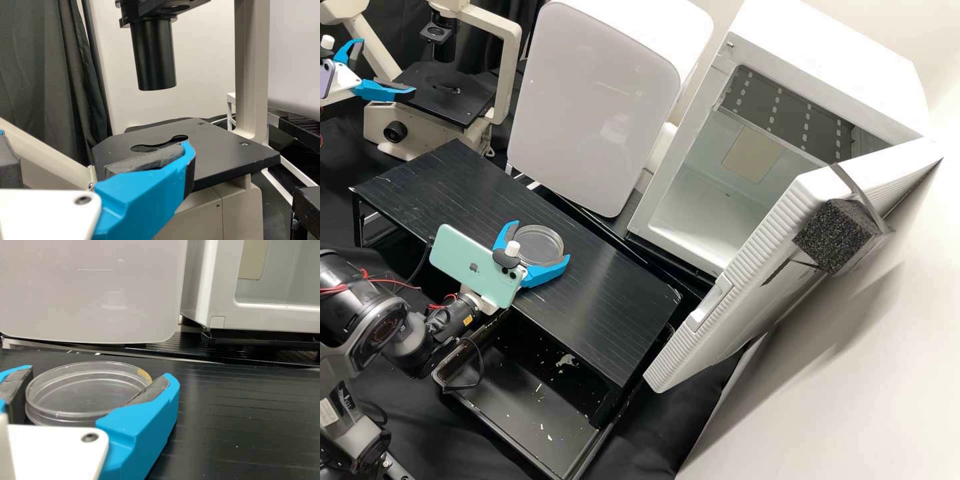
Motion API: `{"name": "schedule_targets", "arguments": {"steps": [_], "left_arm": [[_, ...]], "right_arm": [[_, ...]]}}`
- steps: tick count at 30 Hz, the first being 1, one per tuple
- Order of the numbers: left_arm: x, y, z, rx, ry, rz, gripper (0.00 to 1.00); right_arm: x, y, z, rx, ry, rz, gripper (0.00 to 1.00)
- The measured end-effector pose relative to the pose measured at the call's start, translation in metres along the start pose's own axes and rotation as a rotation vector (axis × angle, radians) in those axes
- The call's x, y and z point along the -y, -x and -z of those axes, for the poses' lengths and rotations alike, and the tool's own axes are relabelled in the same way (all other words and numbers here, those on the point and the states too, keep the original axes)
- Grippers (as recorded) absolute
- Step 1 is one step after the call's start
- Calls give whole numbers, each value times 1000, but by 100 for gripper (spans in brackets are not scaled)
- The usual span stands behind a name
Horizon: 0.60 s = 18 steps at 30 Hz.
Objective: Place the petri dish in the incubator
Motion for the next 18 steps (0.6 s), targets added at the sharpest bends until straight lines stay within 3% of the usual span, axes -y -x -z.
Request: {"name": "schedule_targets", "arguments": {"steps": [13,18], "left_arm": [[0,0,0,0,0,0,100],[0,0,0,0,0,0,100]], "right_arm": [[-3,0,-4,-6,-4,12,0],[-23,-3,-16,-1,-20,-29,0]]}}
